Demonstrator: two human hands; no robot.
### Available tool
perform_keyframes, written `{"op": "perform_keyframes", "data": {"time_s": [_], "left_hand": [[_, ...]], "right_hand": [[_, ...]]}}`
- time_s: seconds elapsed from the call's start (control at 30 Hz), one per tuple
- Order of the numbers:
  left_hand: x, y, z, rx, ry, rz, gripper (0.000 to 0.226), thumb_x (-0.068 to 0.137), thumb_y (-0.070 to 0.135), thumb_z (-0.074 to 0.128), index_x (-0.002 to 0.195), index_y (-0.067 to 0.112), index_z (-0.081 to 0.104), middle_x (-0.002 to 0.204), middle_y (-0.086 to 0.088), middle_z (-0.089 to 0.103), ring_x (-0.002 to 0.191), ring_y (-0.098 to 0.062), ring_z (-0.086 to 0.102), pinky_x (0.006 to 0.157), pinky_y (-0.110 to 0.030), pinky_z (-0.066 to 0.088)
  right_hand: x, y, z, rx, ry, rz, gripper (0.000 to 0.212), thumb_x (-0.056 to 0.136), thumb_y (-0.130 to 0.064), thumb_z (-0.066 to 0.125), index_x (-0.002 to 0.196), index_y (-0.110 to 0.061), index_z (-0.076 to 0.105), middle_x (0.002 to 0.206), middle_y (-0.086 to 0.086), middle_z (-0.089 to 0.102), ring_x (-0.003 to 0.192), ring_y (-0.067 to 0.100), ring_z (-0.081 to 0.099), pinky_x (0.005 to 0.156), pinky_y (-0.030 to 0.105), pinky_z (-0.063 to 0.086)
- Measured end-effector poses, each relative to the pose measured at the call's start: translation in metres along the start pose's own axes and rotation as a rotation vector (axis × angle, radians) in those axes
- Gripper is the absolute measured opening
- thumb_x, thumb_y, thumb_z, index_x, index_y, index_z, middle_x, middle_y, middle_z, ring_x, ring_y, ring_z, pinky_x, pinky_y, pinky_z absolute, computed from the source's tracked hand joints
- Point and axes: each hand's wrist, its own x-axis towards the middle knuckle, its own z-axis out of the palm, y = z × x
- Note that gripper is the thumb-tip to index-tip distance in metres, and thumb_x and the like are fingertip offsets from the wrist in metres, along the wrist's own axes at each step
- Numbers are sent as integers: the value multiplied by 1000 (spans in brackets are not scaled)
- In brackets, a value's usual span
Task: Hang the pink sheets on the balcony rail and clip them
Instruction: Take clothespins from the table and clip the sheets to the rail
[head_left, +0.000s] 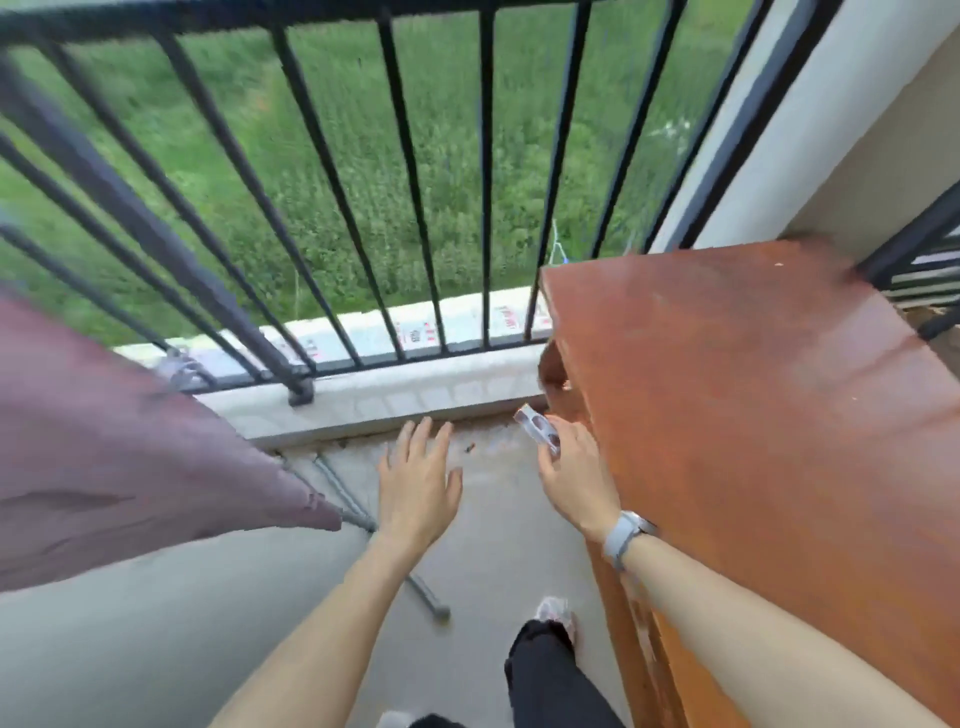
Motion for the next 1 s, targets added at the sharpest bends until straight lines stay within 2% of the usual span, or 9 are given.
{"op": "perform_keyframes", "data": {"time_s": [0.27, 0.4, 0.53, 0.63, 0.7, 0.77, 0.83, 0.93, 1.0], "left_hand": [[-211, -240, -93, -14, 297, -523, 46, 75, 32, 46, 115, 11, 59, 116, -14, 61, 107, -33, 59, 85, -50, 48], [-327, -348, -124, -49, 505, -882, 47, 90, 25, 49, 134, 13, 41, 143, -10, 38, 134, -28, 30, 107, -45, 25], [-417, -438, -161, -39, 672, -1146, 50, 88, 25, 51, 136, 14, 38, 143, -11, 36, 131, -30, 30, 104, -45, 26], [-462, -494, -181, -45, 731, -1242, 47, 85, 19, 56, 130, 9, 46, 137, -16, 43, 127, -35, 37, 100, -49, 32], [-483, -536, -191, -34, 766, -1265, 45, 82, 19, 56, 125, 4, 51, 131, -21, 48, 122, -39, 43, 97, -51, 37], [-498, -586, -206, -14, 778, -1292, 46, 83, 22, 53, 126, 5, 50, 132, -21, 47, 123, -38, 42, 99, -48, 36], [-509, -644, -226, -27, 782, -1319, 47, 87, 19, 54, 131, 8, 44, 139, -17, 40, 129, -32, 35, 103, -43, 30], [-525, -740, -265, -13, 808, -1344, 49, 88, 19, 52, 134, 9, 40, 143, -14, 36, 132, -29, 32, 106, -40, 27], [-535, -799, -292, -49, 827, -1358, 48, 89, 20, 50, 135, 9, 39, 144, -14, 34, 132, -28, 31, 107, -39, 26]], "right_hand": [[-92, -258, 160, 70, -333, -518, 30, 84, -20, 47, 109, -5, 52, 100, 15, 57, 95, 34, 54, 81, 38, 41], [-159, -382, 239, 116, -465, -762, 28, 86, -16, 54, 110, -2, 52, 105, 17, 56, 95, 36, 55, 70, 36, 40], [-212, -493, 302, 201, -589, -1000, 26, 86, -12, 55, 109, -2, 54, 102, 14, 55, 94, 32, 54, 74, 33, 42], [-242, -572, 349, 275, -664, -1107, 29, 87, -19, 48, 110, -2, 54, 98, 8, 53, 91, 26, 52, 75, 30, 41], [-259, -628, 380, 315, -717, -1161, 26, 88, -15, 50, 113, -6, 53, 99, 1, 53, 89, 17, 49, 70, 17, 33], [-273, -686, 413, 389, -764, -1216, 16, 88, -13, 54, 100, -24, 55, 95, -7, 57, 88, 12, 49, 66, 6, 31], [-284, -746, 446, 460, -796, -1247, 26, 88, -16, 56, 82, -40, 47, 87, -18, 55, 84, 12, 49, 66, 3, 33], [-287, -835, 502, 464, -817, -1222, 6, 87, -22, 57, 89, -25, 53, 86, -15, 52, 81, 5, 48, 66, 6, 35], [-290, -895, 538, 467, -802, -1261, 9, 87, -21, 57, 94, -16, 54, 87, -11, 53, 78, 3, 45, 63, 9, 32]]}}
